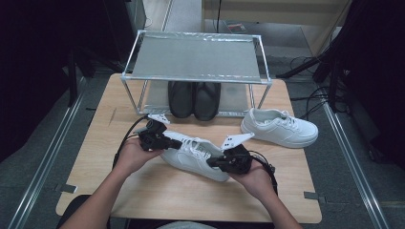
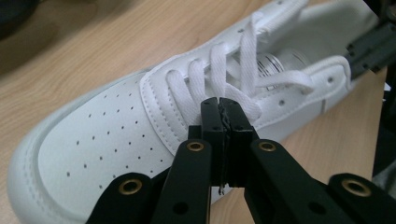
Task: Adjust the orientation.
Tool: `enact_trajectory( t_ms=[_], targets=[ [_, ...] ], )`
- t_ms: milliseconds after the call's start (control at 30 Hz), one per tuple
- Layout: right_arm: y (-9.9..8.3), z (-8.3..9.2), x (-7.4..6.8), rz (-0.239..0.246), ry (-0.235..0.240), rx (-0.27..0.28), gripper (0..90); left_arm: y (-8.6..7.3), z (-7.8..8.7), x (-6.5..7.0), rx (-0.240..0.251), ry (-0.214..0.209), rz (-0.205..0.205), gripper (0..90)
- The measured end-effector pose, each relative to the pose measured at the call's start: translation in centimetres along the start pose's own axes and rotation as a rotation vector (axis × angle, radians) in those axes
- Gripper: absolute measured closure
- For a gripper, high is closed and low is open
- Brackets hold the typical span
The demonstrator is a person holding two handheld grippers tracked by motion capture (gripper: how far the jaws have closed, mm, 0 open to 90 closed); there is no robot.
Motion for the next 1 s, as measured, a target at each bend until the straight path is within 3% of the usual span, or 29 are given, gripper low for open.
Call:
enact_trajectory(
  t_ms=[167, 267, 433, 600, 767, 900, 1000],
  targets=[
    [0.2, 0.0, 0.1, 0.005, -0.006, -0.001, 90.0, 0.1, 0.2, 0.0, 0.007, 0.004, -0.02, 89.8],
    [0.2, 0.3, 1.0, -0.004, -0.04, -0.008, 90.0, 0.4, 0.7, 0.8, 0.03, -0.001, -0.032, 89.7],
    [0.9, 1.2, 2.2, -0.019, -0.061, 0.035, 90.0, 0.0, 1.0, 1.7, 0.019, 0.0, -0.055, 89.5],
    [1.4, 1.7, 3.7, -0.027, -0.093, 0.06, 90.0, -1.1, 1.1, 1.7, -0.019, 0.011, -0.049, 88.3],
    [1.6, 1.9, 5.2, -0.042, -0.11, 0.061, 90.0, -1.7, 1.4, 1.8, -0.012, 0.014, -0.024, 88.8],
    [1.5, 1.4, 6.1, -0.046, -0.114, 0.052, 90.0, -2.4, 1.2, 1.9, -0.019, 0.021, -0.011, 88.8],
    [1.3, 0.6, 6.3, -0.05, -0.105, 0.031, 90.0, -3.3, 0.8, 2.0, -0.05, 0.035, -0.024, 88.8]
  ],
)
Point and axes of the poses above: each handheld gripper's, and its own axes: z roughly backward along the jaws, y roughly out of its top, x roughly to its right, the point moved 9 cm from there along -z, roughly forward along the jaws, and after that the axes turned 13 degrees about x, right-handed, at the moved point
